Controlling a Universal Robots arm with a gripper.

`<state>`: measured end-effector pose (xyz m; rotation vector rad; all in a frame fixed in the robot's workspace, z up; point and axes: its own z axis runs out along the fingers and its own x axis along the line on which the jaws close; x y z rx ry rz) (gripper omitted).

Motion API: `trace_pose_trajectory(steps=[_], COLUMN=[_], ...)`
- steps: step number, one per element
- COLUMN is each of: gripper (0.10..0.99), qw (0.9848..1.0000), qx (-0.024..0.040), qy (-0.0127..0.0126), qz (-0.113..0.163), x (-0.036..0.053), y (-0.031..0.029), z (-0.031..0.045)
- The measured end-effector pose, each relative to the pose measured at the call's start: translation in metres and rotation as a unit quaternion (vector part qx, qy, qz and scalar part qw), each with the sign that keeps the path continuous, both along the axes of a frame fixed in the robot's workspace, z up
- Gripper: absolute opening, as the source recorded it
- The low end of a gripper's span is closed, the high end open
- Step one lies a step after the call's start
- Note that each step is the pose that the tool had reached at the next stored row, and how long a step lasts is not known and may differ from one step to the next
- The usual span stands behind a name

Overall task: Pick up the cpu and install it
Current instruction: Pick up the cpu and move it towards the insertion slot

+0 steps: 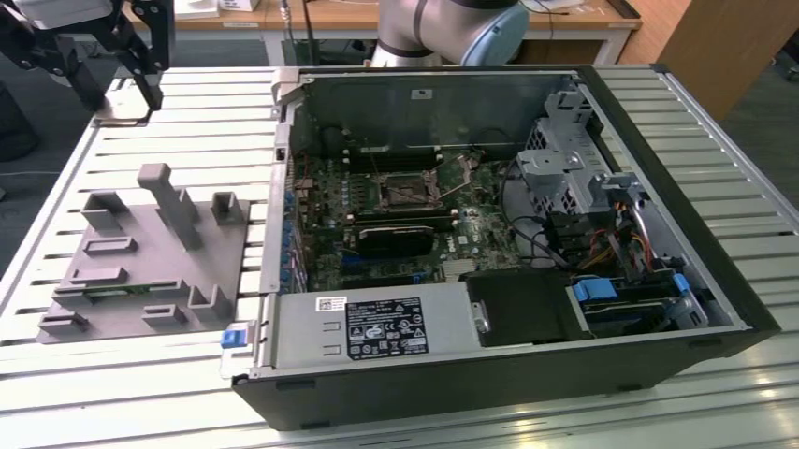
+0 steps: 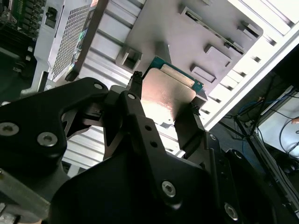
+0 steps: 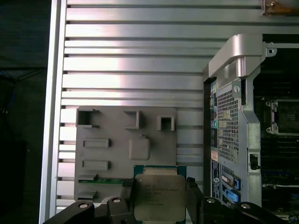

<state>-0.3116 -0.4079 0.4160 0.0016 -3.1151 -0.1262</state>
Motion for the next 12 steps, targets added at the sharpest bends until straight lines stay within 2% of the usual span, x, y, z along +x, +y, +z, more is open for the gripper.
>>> trace_pose_trajectory(steps=[12], gripper=[0.533], qw=[1.0000], qx=[0.0000], qy=[0.0004], qz=[0.000], x=[0.0126], y=[0.0000], z=[0.0000])
